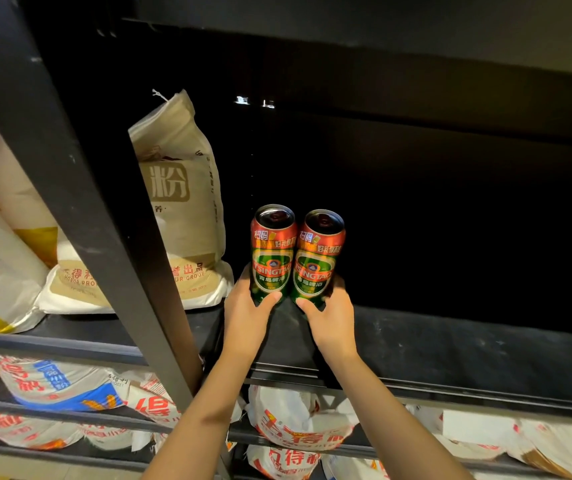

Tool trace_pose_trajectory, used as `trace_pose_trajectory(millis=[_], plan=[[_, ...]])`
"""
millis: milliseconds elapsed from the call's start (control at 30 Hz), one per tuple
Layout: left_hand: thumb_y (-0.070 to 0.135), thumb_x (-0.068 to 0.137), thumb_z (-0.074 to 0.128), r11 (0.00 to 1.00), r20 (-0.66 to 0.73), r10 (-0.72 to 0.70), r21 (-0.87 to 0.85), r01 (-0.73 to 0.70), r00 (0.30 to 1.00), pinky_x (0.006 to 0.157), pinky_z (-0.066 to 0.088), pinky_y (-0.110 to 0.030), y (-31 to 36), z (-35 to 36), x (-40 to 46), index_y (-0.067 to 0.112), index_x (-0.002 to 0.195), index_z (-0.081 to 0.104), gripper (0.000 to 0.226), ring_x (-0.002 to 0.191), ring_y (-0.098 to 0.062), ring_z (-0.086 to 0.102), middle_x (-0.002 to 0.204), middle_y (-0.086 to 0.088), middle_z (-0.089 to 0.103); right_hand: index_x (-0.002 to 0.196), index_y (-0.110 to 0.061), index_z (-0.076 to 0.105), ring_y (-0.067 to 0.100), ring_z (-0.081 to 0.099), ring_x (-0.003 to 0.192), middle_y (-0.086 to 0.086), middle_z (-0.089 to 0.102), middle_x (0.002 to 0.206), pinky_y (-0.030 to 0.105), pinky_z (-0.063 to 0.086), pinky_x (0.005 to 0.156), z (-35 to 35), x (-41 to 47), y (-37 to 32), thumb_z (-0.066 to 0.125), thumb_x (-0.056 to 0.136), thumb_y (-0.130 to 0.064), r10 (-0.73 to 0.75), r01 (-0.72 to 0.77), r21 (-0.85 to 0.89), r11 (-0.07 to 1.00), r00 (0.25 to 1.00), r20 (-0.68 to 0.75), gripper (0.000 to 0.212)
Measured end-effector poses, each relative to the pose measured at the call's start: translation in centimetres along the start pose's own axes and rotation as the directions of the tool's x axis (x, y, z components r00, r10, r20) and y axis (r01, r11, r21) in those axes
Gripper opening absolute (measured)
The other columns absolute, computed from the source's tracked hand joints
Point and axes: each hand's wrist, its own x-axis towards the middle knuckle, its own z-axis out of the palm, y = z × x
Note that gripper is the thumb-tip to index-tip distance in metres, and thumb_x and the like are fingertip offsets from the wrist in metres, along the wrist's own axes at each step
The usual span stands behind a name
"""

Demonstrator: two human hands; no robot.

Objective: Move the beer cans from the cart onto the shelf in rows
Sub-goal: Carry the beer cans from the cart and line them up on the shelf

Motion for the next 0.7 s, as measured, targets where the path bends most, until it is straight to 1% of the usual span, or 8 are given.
trace_pose_trajectory(millis=[33,133,167,300,433,533,600,700], plan=[[0.016,0.082,0.069,1.000,-0.001,0.001,0.005,-0.001,1.000,0.097,0.046,-0.035,0.0,0.0,0.0,0.020,0.128,0.049,0.050,0.111,-0.010,0.056,0.117,0.003,0.060,0.120,-0.016,0.049,0.019,0.059,0.108,0.006,0.059,0.116,0.039,0.051,0.094,0.0,0.0,0.0,0.074,0.080,-0.021,-0.003,0.003,-0.002,1.000,1.000,0.002,0.048],[0.017,0.084,0.068,0.998,-0.009,0.002,0.055,-0.002,1.000,0.090,0.042,-0.022,0.1,0.0,-0.2,0.016,0.137,0.041,0.059,0.111,-0.006,0.051,0.121,0.005,0.056,0.127,-0.015,0.047,0.018,0.056,0.114,0.005,0.058,0.122,0.035,0.048,0.097,0.0,-0.3,-0.2,0.072,0.082,-0.021,-0.032,0.032,-0.016,0.999,0.999,0.005,0.052],[0.017,0.083,0.068,0.998,-0.012,0.007,0.069,-0.006,1.000,0.089,0.040,-0.020,0.2,0.0,-0.3,0.015,0.138,0.039,0.062,0.111,-0.005,0.050,0.122,0.005,0.055,0.129,-0.014,0.046,0.017,0.055,0.115,0.005,0.058,0.124,0.032,0.047,0.097,-0.1,-0.4,-0.2,0.072,0.083,-0.021,-0.044,0.044,-0.028,0.999,0.999,0.003,0.053],[0.017,0.079,0.072,0.995,-0.012,0.012,0.099,-0.010,1.000,0.096,0.043,-0.030,0.0,0.0,-0.4,0.014,0.138,0.036,0.069,0.117,-0.014,0.051,0.128,-0.002,0.055,0.128,-0.012,0.048,0.018,0.055,0.116,0.006,0.058,0.124,0.025,0.043,0.093,-0.3,-0.6,-0.3,0.071,0.083,-0.023,-0.060,0.061,-0.057,0.997,0.998,0.013,0.051],[0.018,0.083,0.069,0.988,-0.030,0.006,0.152,-0.002,1.000,0.092,0.038,-0.022,0.3,0.2,-0.6,0.014,0.137,0.039,0.061,0.116,-0.013,0.051,0.127,-0.001,0.055,0.128,-0.014,0.048,0.016,0.056,0.114,0.004,0.059,0.122,0.028,0.047,0.094,-0.4,-0.7,-0.5,0.074,0.081,-0.025,-0.051,0.051,-0.060,0.997,0.999,0.001,0.055],[0.019,0.084,0.068,0.987,-0.023,-0.024,0.156,0.027,0.999,0.093,0.040,-0.025,0.4,0.1,-0.7,0.016,0.135,0.040,0.058,0.116,-0.013,0.051,0.125,0.000,0.055,0.129,-0.016,0.046,0.015,0.057,0.115,0.003,0.059,0.123,0.032,0.048,0.097,-0.6,-0.9,-1.3,0.076,0.079,-0.023,-0.024,0.024,-0.031,0.999,1.000,0.006,0.058],[0.021,0.084,0.067,0.985,-0.011,-0.087,0.149,0.087,0.996,0.099,0.042,-0.031,0.6,0.0,-1.1,0.018,0.138,0.036,0.062,0.120,-0.016,0.050,0.129,0.000,0.052,0.130,-0.016,0.045,0.014,0.054,0.117,0.001,0.056,0.123,0.026,0.044,0.095,-0.8,-1.3,-1.9,0.075,0.080,-0.021,-0.004,0.004,-0.028,1.000,1.000,0.024,0.059],[0.023,0.086,0.064,0.972,0.006,-0.179,0.159,0.176,0.984,0.111,0.031,-0.036,1.4,-0.6,-2.5,0.018,0.147,0.024,0.072,0.135,-0.019,0.036,0.147,-0.002,0.037,0.143,-0.018,0.032,0.000,0.038,0.121,-0.012,0.041,0.128,0.015,0.030,0.097,-2.1,-2.5,-2.3,0.070,0.084,-0.021,0.017,-0.017,-0.034,0.999,1.000,0.025,0.070]])
